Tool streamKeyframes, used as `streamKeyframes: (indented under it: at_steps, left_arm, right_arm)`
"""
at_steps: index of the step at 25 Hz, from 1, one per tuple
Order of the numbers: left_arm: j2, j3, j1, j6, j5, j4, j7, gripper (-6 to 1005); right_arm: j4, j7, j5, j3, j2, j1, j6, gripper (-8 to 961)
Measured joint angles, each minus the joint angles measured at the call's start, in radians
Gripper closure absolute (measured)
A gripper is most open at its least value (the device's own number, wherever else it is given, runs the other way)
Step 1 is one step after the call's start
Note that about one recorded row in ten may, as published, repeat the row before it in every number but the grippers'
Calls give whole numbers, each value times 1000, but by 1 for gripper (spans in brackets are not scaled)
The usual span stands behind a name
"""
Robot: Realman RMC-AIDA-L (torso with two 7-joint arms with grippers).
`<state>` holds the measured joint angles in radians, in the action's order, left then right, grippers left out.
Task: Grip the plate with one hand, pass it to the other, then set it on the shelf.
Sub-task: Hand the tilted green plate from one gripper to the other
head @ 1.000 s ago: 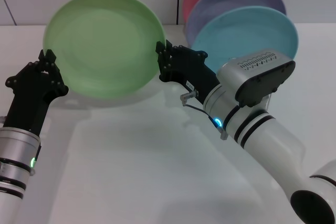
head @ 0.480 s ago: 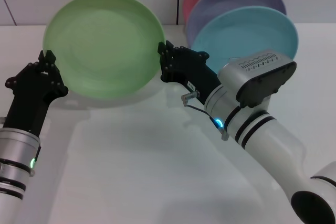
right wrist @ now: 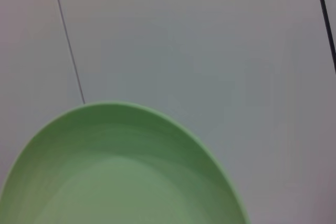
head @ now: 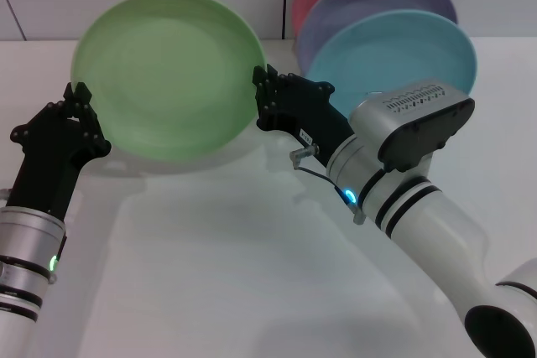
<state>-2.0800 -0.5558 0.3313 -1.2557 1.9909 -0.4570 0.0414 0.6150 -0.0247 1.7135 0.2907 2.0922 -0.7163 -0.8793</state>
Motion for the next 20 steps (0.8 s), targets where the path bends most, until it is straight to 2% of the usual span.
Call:
streamKeyframes:
  at_steps: [20]
  left_arm:
    - [0, 3, -1, -4, 0, 0, -2, 834]
  right_arm:
    - [0, 5, 0, 1, 0, 0, 3, 931]
